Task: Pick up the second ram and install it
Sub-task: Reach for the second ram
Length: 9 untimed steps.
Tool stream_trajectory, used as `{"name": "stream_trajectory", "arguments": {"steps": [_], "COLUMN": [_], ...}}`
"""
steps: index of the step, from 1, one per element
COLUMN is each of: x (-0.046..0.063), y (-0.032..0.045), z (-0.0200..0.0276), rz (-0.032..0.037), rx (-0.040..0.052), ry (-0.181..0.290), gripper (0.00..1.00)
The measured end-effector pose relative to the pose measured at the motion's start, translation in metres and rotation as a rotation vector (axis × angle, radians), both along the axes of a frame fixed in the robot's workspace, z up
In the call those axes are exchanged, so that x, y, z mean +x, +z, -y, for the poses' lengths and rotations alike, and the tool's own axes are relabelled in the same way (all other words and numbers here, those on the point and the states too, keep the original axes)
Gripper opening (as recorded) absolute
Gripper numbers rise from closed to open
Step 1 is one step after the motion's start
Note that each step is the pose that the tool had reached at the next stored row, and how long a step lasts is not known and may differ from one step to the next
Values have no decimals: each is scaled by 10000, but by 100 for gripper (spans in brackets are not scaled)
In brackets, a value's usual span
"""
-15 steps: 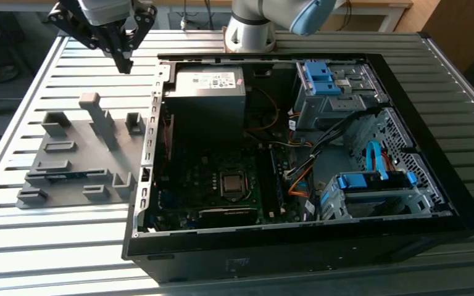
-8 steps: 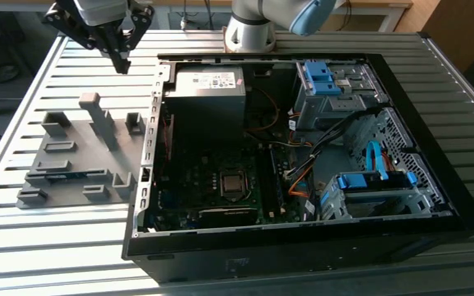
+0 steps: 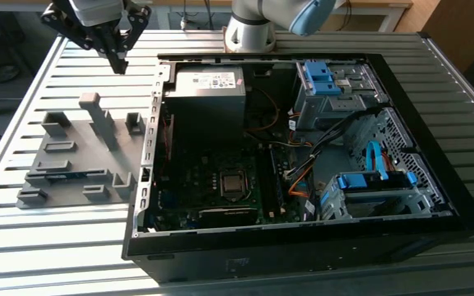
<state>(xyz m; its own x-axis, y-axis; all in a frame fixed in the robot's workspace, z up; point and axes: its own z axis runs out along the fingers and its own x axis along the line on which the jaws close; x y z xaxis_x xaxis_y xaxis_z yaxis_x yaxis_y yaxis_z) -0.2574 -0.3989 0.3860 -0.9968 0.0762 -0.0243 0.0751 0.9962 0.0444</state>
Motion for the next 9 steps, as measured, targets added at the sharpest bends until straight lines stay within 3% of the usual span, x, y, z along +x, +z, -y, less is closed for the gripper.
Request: {"name": "stream_trajectory", "arguments": {"steps": [9], "x": [-42], "y": [-4], "z": [0], "rz": [0], "rx": [0], "ry": [0], "gripper": [11]}}
